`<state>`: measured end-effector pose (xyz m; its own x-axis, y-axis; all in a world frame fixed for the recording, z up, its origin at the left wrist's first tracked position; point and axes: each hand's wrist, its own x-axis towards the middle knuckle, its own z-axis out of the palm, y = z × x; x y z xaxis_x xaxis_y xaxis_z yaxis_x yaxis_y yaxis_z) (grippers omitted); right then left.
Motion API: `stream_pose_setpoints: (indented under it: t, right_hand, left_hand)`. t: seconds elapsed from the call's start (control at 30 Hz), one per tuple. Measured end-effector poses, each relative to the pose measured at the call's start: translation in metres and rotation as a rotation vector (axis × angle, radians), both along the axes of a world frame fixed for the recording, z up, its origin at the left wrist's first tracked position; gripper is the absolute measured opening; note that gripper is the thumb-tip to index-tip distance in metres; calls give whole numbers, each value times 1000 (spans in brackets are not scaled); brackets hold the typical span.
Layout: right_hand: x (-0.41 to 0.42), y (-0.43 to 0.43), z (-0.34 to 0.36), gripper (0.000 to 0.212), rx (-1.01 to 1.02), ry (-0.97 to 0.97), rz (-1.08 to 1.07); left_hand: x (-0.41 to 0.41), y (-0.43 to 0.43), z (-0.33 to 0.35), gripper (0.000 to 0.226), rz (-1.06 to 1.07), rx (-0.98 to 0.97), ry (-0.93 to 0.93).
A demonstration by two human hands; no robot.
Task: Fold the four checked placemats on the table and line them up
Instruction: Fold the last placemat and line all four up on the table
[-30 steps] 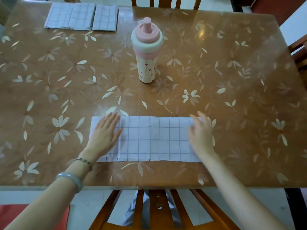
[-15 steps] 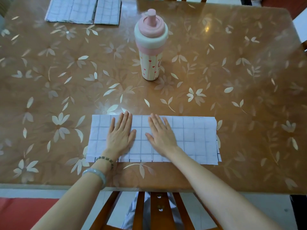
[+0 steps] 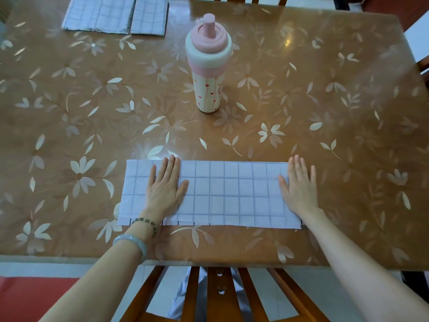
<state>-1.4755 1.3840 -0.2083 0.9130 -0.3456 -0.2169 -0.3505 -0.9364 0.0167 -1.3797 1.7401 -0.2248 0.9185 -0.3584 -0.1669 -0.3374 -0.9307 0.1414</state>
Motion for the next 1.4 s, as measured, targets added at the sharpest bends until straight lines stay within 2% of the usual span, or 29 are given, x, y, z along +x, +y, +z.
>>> stream_pose_setpoints:
  t: [0.1,0.2,0.27,0.33,0.53,0.7,0.83,0.93,1.07,1.13,1.2,1.4]
  right_hand:
    - [16,36,17,71,35,-138,-72]
    - [41,107,29,62,159,-234,123]
    - [47,153,25,59,222,-202,301]
    - [43,176,14,57,239,-150,388]
    - [19,125,-11,57,173,-61,344]
    - [-13,40,-7,68,105,16,122]
    - [-24,6,4,74,68,32,51]
    - [-9,24,24,65,100,-87,12]
    - [18,94,44,45,394,-260,159]
    - [27,128,43,38,505,-217,247]
    - [32,151,39,40,539,-106,292]
    - [34,160,29,55,538,30,236]
  left_hand:
    - [-1,-4,7,71,-21,-43,-62]
    - [-8,-23,14,62,-107,-45,-75]
    - [-15,-33,14,60,-121,-40,-45]
    - [-21,-36,10,60,-83,-46,-21]
    - [-22,-13,-3,73,71,-14,16]
    - [-14,39,2,77,258,1,38]
    - [-6,75,8,80,334,15,44]
    - [-6,79,20,80,478,-68,31]
    - [-9,62,37,76,693,-184,21]
    - [-9,56,41,72,797,-204,40]
    - [-7,54,44,69,861,-191,67]
    - [-1,50,55,59,922,-264,179]
